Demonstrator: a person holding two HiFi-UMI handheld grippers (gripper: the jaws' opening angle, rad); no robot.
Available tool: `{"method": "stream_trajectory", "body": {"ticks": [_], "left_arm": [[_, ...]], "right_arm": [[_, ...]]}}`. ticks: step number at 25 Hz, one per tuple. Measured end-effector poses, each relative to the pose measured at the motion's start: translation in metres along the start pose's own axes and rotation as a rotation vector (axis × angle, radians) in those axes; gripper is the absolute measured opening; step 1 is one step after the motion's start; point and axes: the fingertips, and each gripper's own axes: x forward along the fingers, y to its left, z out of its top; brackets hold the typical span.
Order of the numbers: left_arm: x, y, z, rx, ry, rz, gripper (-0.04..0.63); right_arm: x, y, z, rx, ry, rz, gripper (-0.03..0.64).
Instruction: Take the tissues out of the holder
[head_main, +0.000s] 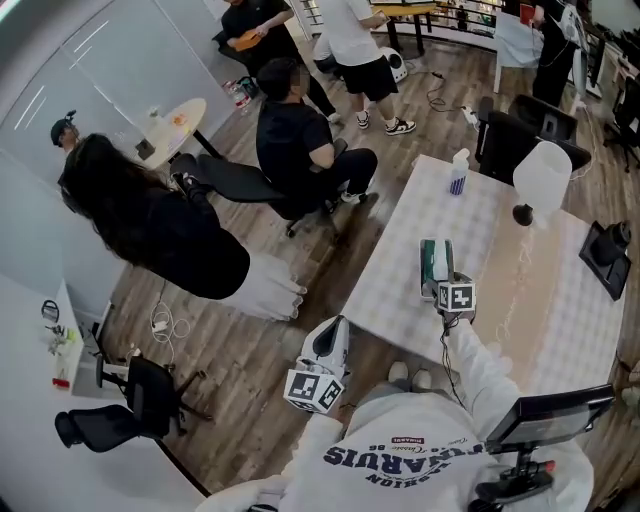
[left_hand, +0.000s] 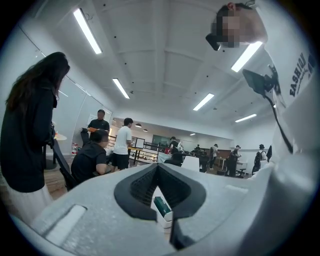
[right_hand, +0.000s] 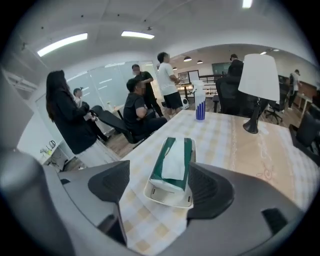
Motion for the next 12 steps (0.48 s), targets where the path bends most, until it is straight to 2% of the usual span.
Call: {"method": "stream_trajectory", "body": {"ticks": [7,12], "left_arm": [[-0.029,0.027,-0.014,-0.03,0.014,0.094,0.005],[-0.049,0.05,-0.011,-0.035,0.024,0.148,0.005]], "right_arm": [[0.062,-0.019,-0.022,0.039,0.111,-0.085,0.367],[0.086,-0.025,-0.03,-0.01,0.183,-0.145,0.373]]}}
